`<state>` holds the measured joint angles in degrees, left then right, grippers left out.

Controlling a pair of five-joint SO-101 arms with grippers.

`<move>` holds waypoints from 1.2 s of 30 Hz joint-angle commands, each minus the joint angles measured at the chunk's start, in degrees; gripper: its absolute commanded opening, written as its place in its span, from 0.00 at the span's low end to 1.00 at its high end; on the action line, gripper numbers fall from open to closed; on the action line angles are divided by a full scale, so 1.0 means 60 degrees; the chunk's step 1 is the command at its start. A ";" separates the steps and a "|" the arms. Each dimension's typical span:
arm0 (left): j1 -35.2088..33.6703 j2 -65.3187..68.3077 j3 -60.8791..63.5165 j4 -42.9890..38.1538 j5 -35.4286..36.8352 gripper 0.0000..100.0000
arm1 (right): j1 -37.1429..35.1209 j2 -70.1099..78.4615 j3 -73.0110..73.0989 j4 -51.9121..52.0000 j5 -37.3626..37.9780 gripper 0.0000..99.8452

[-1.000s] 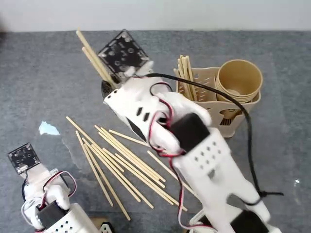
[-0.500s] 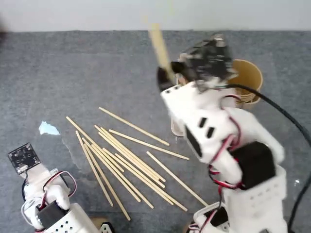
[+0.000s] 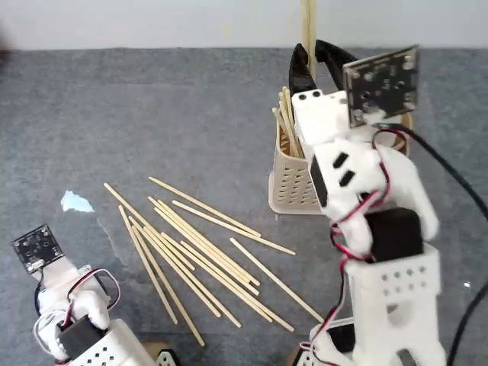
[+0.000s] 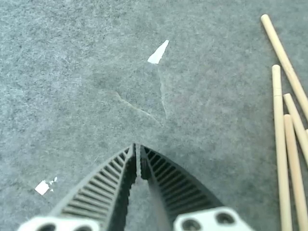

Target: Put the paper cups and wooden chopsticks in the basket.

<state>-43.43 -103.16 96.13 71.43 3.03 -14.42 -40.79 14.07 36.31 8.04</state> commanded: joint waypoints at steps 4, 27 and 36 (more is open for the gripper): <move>0.0044 -0.0103 -0.0051 -0.0190 -0.0103 0.01 | 0.0359 -0.0154 0.1729 -0.1795 -0.0059 0.01; 0.0044 -0.0103 -0.0051 -0.0190 -0.0103 0.01 | -0.2264 -0.0110 -0.0440 0.3700 -0.0527 0.14; 0.0044 -0.0103 -0.0051 -0.0190 -0.0103 0.01 | -0.3802 0.1678 0.1011 0.4740 -0.0542 0.14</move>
<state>-43.43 -103.16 96.13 71.43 3.03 -35.16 -35.25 19.52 64.44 5.05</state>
